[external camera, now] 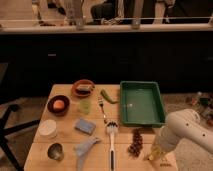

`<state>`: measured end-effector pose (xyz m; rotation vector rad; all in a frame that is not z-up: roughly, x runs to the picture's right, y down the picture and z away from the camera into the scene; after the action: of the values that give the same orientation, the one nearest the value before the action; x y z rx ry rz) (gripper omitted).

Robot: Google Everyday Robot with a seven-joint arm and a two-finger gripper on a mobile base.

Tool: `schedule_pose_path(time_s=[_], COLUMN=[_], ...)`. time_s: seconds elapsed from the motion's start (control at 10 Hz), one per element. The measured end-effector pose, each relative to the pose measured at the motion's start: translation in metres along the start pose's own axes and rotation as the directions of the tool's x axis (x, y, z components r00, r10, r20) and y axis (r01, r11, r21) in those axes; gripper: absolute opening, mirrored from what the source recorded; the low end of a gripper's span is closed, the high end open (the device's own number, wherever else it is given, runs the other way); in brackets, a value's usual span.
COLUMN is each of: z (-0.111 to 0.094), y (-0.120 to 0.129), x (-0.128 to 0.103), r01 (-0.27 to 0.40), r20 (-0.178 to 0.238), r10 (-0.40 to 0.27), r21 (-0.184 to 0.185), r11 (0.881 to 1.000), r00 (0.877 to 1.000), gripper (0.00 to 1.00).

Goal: Place banana in table surface

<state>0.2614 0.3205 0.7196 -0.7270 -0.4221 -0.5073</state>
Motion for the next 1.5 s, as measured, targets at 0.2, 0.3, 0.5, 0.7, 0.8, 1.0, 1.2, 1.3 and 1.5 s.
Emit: schedule_pose_path(time_s=[0.2,0.3,0.5,0.7,0.8,1.0,1.2,1.3,1.5], z=[0.0056,0.0077,0.0078,0.0077,0.0077,0.0077,0.0077,0.0077,0.0077], y=[0.006,0.0074,0.006,0.0064,0.0065,0.0066,0.0065,0.0066,0.0066], x=[-0.002,-0.003,-0.0033,-0.0031,-0.0032,-0.0031,-0.0031,-0.0031,-0.0031], r01=[-0.026,-0.029,-0.025,-0.024,-0.024,-0.024,-0.024,-0.024,-0.024], r20=[0.023,0.036,0.037,0.037,0.037,0.037,0.037,0.037,0.037], r10=[0.026,0.028,0.024,0.024,0.023,0.024,0.023,0.024,0.024], r21=[0.014,0.02,0.022,0.021,0.021,0.021,0.02,0.02,0.02], r11=[1.0,0.999,0.999,0.999,0.999,0.999,0.999,0.999,1.0], r00=[0.999,0.999,0.999,0.999,0.999,0.999,0.999,0.999,0.999], gripper=[0.0,0.0,0.05,0.25,0.35,0.57,0.73,0.79,0.8])
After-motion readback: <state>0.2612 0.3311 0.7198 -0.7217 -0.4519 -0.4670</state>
